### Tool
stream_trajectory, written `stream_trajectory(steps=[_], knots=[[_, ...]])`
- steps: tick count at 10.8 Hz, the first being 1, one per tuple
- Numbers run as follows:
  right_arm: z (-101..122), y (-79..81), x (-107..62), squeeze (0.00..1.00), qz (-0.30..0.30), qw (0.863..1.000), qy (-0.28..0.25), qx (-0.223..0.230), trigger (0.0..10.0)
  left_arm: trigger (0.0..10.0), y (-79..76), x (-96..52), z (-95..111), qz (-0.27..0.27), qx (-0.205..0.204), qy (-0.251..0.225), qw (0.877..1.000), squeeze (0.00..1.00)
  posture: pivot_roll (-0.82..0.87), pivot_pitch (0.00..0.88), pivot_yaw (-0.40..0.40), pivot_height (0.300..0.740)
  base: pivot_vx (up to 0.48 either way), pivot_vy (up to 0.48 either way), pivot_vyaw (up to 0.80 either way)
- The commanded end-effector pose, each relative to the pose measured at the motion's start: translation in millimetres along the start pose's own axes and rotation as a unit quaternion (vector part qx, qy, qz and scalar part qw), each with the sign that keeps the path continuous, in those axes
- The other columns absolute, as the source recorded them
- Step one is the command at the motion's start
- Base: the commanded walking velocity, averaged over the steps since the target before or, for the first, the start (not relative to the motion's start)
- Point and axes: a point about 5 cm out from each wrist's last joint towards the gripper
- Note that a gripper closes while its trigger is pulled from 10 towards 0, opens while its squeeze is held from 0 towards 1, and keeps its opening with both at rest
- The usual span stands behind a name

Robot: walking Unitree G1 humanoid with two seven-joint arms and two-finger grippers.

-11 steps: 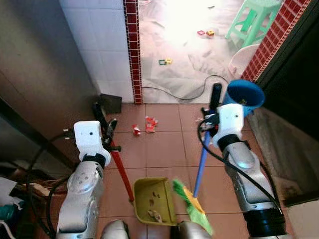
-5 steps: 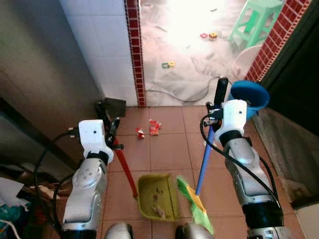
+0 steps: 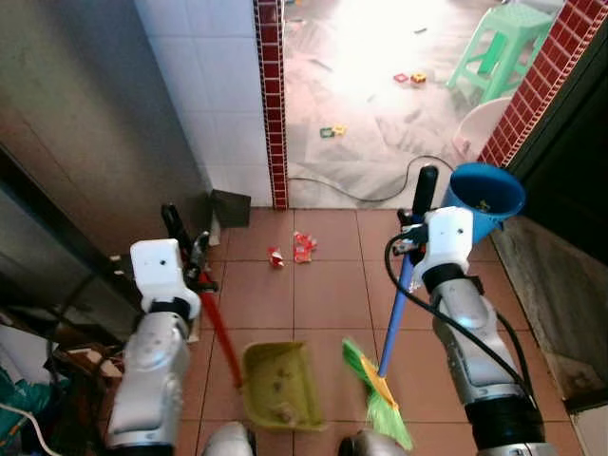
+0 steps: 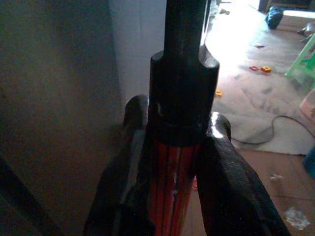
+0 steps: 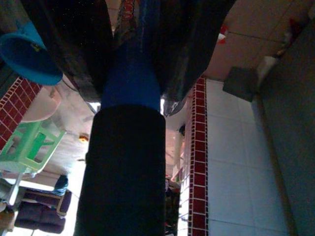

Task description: Sweep floor

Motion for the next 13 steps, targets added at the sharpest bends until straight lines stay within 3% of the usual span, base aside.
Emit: stream_trajectory(steps=[1,4,7,8,13], knots=[[1.9,-4.6,1.0,0.00,-0.001,1.000,-0.006,-0.024,10.0,10.0,-3.0,4.7,11.0,-0.002,0.011,-0.033,0.999,0.00,-0.05,0.000,0.017,0.740,0.000,0.000,0.00],[1.7,-11.1,2.8,0.00,-0.006,0.999,-0.005,-0.037,10.0,10.0,5.4,5.8,15.1,0.006,0.025,-0.039,0.999,0.00,-0.03,0.000,0.005,0.740,0.000,0.000,0.00],[3.9,-8.9,-2.0,0.00,0.000,0.999,-0.005,-0.046,10.0,10.0,2.4,-10.6,11.4,0.006,0.022,-0.025,0.999,0.00,-0.03,0.000,0.015,0.740,0.000,0.000,0.53],[3.8,-9.2,-3.2,0.00,-0.003,0.999,-0.005,-0.043,10.0,10.0,0.8,-12.8,12.0,-0.005,0.020,-0.023,1.000,0.00,-0.03,0.000,0.028,0.740,0.000,-0.326,0.80],[7.6,-11.5,-1.2,0.00,-0.027,0.999,-0.009,-0.044,10.0,10.0,-5.2,-6.5,20.0,-0.029,0.025,-0.025,0.999,0.00,-0.03,0.014,0.047,0.740,0.000,-0.322,0.00]])
Point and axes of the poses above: a point about 5 cm out from each wrist's last joint towards the gripper, its own x axis pointing out of the wrist towards the gripper, its own z axis along the axis of the wrist's last joint, y = z × x, and after that the axes turned 2 degrees about x, right-handed
